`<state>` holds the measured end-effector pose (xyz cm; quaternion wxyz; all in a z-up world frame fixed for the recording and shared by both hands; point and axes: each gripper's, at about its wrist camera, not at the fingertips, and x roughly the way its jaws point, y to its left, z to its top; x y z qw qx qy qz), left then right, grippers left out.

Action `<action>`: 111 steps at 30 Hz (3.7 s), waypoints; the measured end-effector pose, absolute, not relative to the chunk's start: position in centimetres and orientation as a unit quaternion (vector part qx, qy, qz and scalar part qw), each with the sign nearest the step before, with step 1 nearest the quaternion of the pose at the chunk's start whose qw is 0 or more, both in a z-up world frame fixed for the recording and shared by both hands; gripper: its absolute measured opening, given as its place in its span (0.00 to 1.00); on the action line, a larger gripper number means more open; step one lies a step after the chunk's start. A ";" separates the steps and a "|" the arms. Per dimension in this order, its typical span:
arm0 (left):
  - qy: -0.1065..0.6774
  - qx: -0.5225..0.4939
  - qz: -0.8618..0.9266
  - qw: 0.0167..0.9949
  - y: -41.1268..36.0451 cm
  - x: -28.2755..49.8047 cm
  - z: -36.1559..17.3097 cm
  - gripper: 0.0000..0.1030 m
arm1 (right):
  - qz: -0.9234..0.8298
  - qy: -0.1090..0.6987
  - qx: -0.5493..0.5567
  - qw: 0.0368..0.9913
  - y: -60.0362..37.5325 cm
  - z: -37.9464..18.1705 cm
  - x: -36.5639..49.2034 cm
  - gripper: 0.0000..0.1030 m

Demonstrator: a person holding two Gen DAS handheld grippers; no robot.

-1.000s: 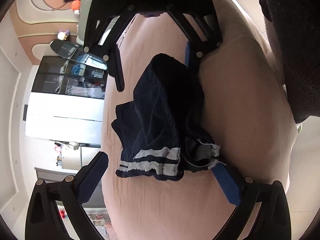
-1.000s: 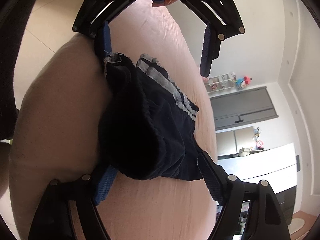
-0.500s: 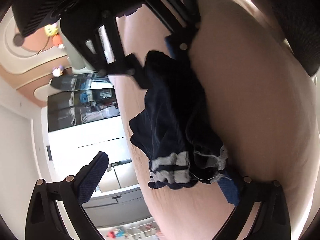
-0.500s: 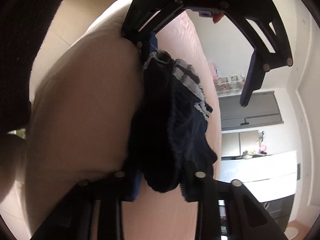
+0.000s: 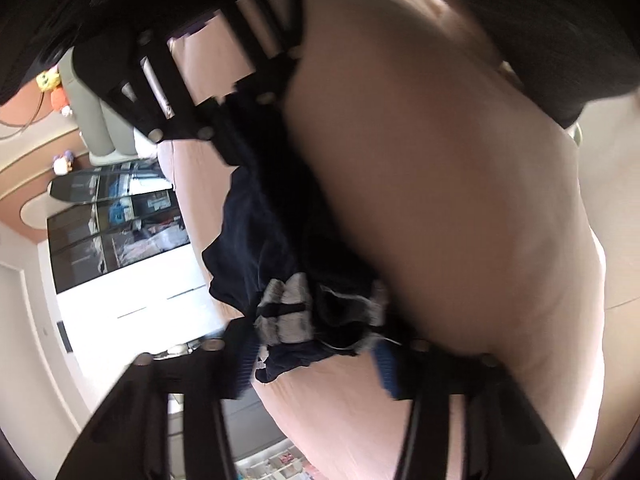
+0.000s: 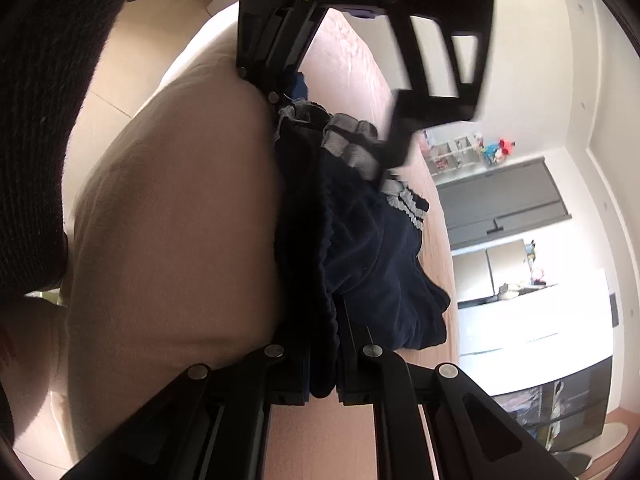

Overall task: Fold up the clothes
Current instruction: 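Grasp the striped end with the left gripper while the right gripper grasps the other end, then hold with the left gripper and fold the right gripper's end over toward it, then open the right gripper, then open the left gripper to release the shorts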

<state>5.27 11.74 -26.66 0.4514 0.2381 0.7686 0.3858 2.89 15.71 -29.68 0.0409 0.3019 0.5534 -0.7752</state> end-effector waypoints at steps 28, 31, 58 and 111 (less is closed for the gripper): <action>0.687 0.073 0.466 0.553 10.9 4.4 -22.6 0.26 | -0.732 0.560 0.367 0.126 16.5 -27.8 1.5 0.10; 0.671 0.041 0.477 0.566 11.4 4.6 -21.4 0.26 | -0.735 0.541 0.385 0.135 17.1 -26.5 0.6 0.10; 0.535 -0.120 0.519 0.655 16.4 1.2 -13.3 0.26 | -0.790 0.415 0.412 0.186 21.3 -20.6 -1.0 0.10; 0.240 -0.424 0.661 0.571 24.8 -18.6 -13.8 0.27 | -0.922 0.015 0.386 -0.022 36.8 -21.5 -15.7 0.10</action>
